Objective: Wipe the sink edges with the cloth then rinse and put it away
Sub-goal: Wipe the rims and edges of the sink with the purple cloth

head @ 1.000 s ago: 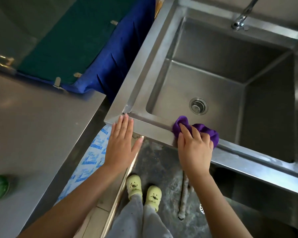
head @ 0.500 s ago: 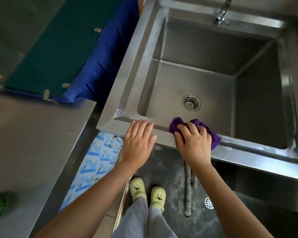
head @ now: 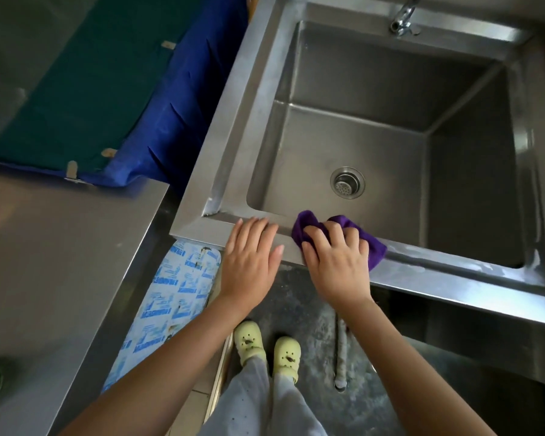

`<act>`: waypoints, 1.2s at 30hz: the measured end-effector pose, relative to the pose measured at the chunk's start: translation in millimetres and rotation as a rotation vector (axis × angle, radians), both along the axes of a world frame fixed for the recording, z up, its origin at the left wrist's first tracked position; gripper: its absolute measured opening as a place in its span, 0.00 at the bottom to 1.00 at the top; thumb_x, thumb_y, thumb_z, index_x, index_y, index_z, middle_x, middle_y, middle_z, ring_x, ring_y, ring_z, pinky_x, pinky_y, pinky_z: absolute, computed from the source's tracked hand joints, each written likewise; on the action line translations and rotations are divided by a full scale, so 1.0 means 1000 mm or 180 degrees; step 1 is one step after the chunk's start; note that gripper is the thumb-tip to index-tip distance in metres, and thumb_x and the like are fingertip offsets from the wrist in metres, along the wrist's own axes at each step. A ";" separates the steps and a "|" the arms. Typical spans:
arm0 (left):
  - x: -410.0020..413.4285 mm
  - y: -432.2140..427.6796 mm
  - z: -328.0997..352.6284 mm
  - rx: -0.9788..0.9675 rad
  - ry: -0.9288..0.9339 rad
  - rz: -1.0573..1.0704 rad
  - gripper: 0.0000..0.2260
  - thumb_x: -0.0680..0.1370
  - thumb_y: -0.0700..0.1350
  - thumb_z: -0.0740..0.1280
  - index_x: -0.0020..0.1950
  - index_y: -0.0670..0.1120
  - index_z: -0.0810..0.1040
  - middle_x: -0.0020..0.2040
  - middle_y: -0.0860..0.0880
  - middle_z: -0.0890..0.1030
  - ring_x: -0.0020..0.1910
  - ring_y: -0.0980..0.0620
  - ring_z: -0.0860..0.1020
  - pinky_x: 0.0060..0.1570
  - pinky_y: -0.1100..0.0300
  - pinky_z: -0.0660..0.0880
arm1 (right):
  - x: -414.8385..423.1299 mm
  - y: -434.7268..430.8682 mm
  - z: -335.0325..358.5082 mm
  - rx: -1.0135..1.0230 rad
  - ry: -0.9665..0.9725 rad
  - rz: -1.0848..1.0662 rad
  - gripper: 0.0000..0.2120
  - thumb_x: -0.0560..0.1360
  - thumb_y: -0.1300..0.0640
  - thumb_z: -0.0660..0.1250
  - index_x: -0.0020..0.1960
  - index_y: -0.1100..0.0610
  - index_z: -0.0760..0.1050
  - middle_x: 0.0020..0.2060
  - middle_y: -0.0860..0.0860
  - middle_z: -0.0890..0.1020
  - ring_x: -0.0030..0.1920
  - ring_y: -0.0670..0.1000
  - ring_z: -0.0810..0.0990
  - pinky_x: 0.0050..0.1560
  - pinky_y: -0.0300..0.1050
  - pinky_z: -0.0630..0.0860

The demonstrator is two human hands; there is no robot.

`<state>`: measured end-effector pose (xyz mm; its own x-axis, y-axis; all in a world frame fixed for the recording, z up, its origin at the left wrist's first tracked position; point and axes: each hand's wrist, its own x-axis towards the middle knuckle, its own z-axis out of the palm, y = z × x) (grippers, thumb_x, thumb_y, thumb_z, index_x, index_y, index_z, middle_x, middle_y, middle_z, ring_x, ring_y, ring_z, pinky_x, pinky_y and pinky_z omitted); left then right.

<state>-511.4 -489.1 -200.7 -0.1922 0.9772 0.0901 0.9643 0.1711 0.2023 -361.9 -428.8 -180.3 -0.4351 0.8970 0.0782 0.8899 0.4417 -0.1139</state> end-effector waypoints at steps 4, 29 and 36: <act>0.007 0.004 0.002 -0.0125 0.0004 0.0043 0.22 0.81 0.52 0.49 0.65 0.42 0.74 0.64 0.44 0.76 0.66 0.44 0.71 0.73 0.48 0.58 | 0.056 0.008 -0.002 0.0024 -0.0152 -0.0372 0.16 0.77 0.46 0.54 0.55 0.52 0.75 0.52 0.54 0.79 0.46 0.61 0.74 0.44 0.53 0.71; 0.081 0.028 -0.007 0.0227 0.0366 -0.0587 0.20 0.79 0.51 0.55 0.61 0.41 0.76 0.62 0.43 0.79 0.63 0.45 0.76 0.67 0.52 0.63 | 0.058 0.005 -0.006 0.0114 0.0559 -0.1119 0.12 0.76 0.50 0.57 0.52 0.50 0.78 0.47 0.49 0.82 0.44 0.58 0.75 0.48 0.51 0.70; 0.104 0.031 0.003 -0.0196 0.0446 -0.0605 0.24 0.78 0.54 0.51 0.63 0.40 0.75 0.63 0.42 0.77 0.64 0.45 0.75 0.67 0.49 0.67 | 0.104 0.013 -0.011 0.0222 0.0504 -0.0708 0.11 0.76 0.47 0.59 0.53 0.49 0.76 0.46 0.48 0.81 0.43 0.57 0.75 0.44 0.50 0.71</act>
